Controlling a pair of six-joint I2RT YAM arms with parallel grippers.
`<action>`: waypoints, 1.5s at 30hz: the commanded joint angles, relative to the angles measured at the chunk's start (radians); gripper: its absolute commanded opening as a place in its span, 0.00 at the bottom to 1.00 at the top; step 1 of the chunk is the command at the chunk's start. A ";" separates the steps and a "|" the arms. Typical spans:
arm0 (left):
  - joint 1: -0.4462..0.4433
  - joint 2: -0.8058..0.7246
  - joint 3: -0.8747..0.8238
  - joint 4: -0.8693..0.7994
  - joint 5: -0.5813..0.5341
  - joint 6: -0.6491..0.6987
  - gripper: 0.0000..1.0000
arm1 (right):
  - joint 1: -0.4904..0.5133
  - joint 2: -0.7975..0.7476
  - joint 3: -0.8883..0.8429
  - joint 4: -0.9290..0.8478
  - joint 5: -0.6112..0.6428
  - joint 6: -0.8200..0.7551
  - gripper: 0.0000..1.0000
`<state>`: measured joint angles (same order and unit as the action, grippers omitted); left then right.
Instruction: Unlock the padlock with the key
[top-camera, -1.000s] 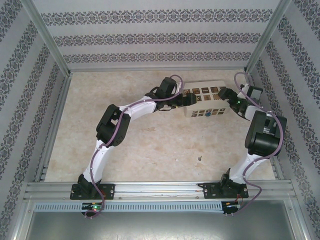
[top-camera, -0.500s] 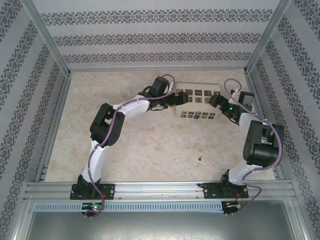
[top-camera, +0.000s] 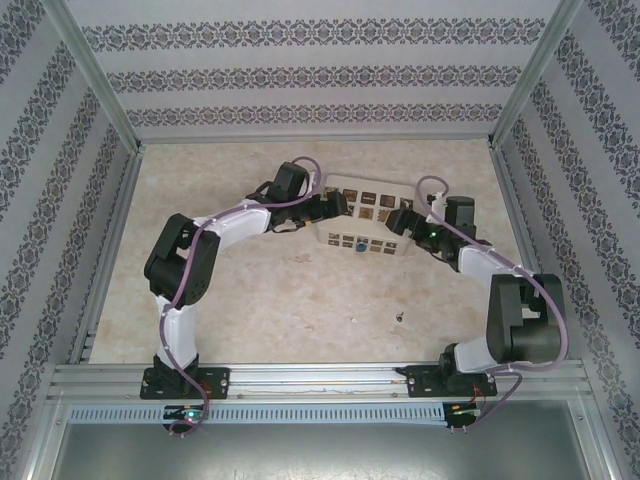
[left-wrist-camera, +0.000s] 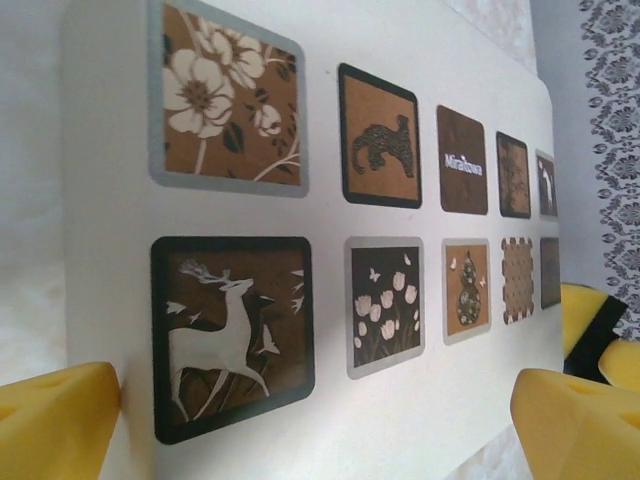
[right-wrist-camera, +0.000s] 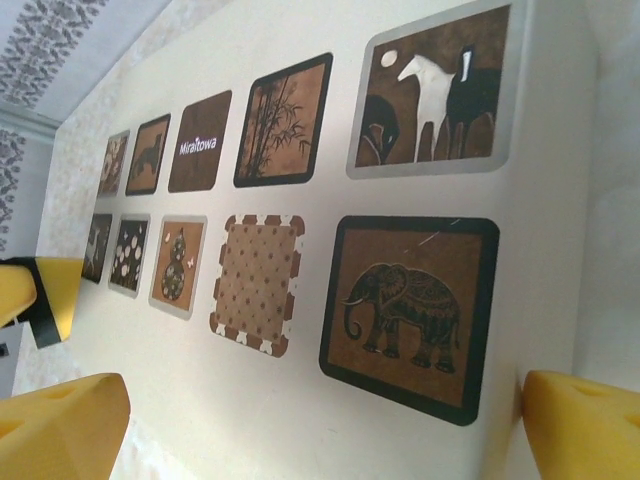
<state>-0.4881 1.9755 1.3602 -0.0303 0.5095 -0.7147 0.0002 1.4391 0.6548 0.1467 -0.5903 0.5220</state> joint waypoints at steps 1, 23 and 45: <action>-0.002 -0.066 -0.052 0.072 0.040 0.008 1.00 | 0.089 -0.048 -0.034 0.037 -0.043 0.046 0.98; 0.152 -0.135 -0.169 0.094 0.050 0.017 1.00 | 0.402 0.031 -0.014 0.154 0.227 0.168 0.98; 0.263 -0.479 -0.408 0.065 -0.052 0.190 0.99 | 0.400 -0.401 0.126 -0.752 0.622 -0.011 0.93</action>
<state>-0.2287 1.5391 0.9974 0.0307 0.4885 -0.5873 0.3843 1.0687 0.7368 -0.3614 -0.0284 0.5583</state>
